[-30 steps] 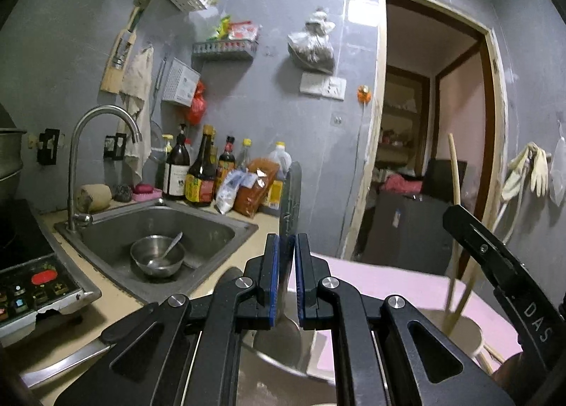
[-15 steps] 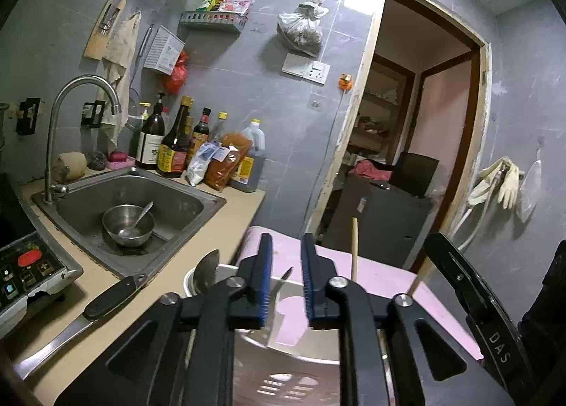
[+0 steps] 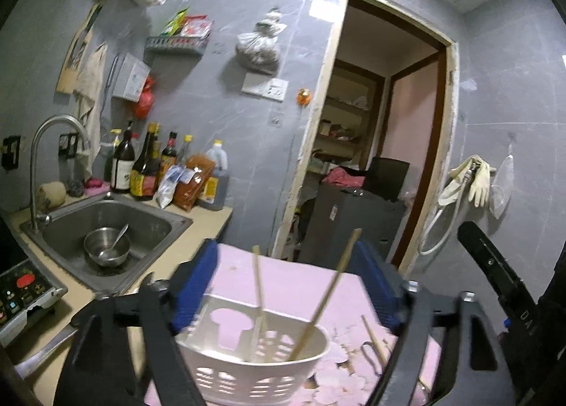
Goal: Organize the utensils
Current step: 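Open left gripper dropping the spoon while right gripper drops the chopstick, then move both open tools back toward the remaining utensils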
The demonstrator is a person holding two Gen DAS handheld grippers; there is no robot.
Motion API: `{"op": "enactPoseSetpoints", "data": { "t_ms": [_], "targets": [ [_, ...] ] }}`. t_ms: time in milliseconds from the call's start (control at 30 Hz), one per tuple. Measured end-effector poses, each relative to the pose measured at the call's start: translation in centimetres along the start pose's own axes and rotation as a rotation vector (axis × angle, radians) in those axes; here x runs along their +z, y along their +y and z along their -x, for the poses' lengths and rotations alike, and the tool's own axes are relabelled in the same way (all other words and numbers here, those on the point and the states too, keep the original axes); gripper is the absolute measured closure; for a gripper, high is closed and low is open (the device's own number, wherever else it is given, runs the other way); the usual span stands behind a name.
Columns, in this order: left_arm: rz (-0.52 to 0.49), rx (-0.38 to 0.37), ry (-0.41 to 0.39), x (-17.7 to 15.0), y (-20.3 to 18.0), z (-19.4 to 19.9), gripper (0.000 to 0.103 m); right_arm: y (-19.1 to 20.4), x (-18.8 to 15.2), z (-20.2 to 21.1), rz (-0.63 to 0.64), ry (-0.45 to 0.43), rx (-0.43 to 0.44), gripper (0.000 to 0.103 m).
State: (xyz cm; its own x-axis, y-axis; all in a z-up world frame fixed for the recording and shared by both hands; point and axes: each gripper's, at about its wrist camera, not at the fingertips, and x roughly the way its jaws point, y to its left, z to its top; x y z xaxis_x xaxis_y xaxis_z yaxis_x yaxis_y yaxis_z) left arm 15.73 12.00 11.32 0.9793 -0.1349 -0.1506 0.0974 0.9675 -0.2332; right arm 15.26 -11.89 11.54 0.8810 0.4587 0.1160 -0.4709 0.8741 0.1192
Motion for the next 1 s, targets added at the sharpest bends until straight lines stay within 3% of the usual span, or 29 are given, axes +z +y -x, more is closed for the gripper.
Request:
{"op": "enactPoseSetpoints", "data": {
  "t_ms": [67, 167, 333, 733, 1000],
  "targets": [
    [-0.01, -0.012, -0.012, 0.0, -1.1, 0.0, 0.014, -1.3, 0.5, 1.1, 0.007, -0.006, -0.032, 0.029],
    [-0.026, -0.032, -0.017, -0.1, -2.7, 0.0, 0.006, -2.9, 1.0, 2.6, 0.026, -0.013, -0.075, 0.017],
    [-0.053, -0.063, -0.002, -1.3, -5.5, -0.4, 0.003, -5.5, 1.4, 5.1, 0.045, -0.012, -0.137, 0.0],
    [-0.157, -0.094, 0.125, -6.8, -10.8, -2.7, 0.003, -10.9, -0.9, 8.0, 0.08, 0.114, -0.236, 0.0],
    [-0.197, -0.092, 0.289, -10.3, -12.4, -5.6, 0.003, -13.0, -3.4, 7.3, 0.075, 0.277, -0.253, 0.0]
  ]
}}
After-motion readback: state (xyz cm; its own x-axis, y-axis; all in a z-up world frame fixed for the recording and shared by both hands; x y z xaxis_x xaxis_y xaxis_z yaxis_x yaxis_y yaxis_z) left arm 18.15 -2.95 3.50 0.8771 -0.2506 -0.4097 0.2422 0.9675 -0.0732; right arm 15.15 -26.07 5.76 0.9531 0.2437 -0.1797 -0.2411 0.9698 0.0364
